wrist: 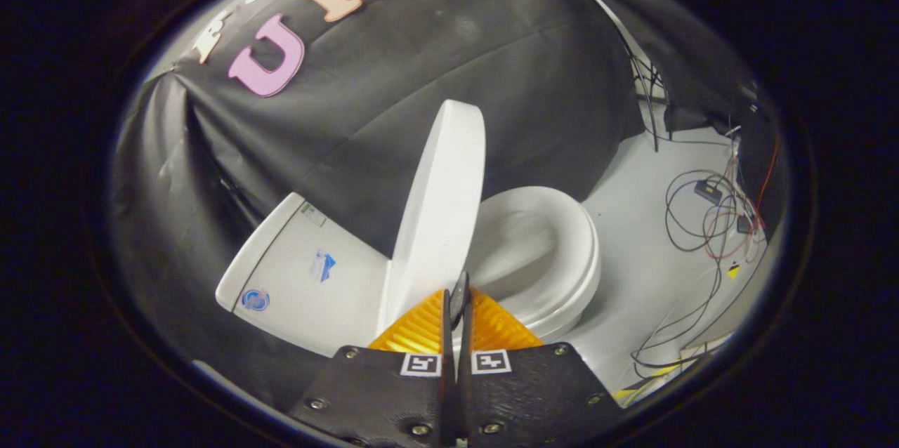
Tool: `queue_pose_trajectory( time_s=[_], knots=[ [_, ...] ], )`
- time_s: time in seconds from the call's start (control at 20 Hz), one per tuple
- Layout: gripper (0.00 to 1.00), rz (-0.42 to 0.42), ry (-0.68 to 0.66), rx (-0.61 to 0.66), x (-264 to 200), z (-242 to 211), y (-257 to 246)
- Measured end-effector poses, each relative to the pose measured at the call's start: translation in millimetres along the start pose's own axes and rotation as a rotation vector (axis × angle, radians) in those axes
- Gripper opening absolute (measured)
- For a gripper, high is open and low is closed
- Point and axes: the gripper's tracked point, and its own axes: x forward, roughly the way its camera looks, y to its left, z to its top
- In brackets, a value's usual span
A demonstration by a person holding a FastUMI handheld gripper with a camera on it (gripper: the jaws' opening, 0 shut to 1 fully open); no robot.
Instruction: Open the toilet lid.
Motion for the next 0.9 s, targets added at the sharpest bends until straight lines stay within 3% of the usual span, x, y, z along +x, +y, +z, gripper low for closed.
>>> queue_pose_trajectory(
  time_s=[0.7, 0.9],
  knots=[
    [0.02, -0.031, -0.103, -0.276, -11, 7, 56],
    [0.02, -0.02, -0.116, -0.304, -11, 7, 71]
  ],
)
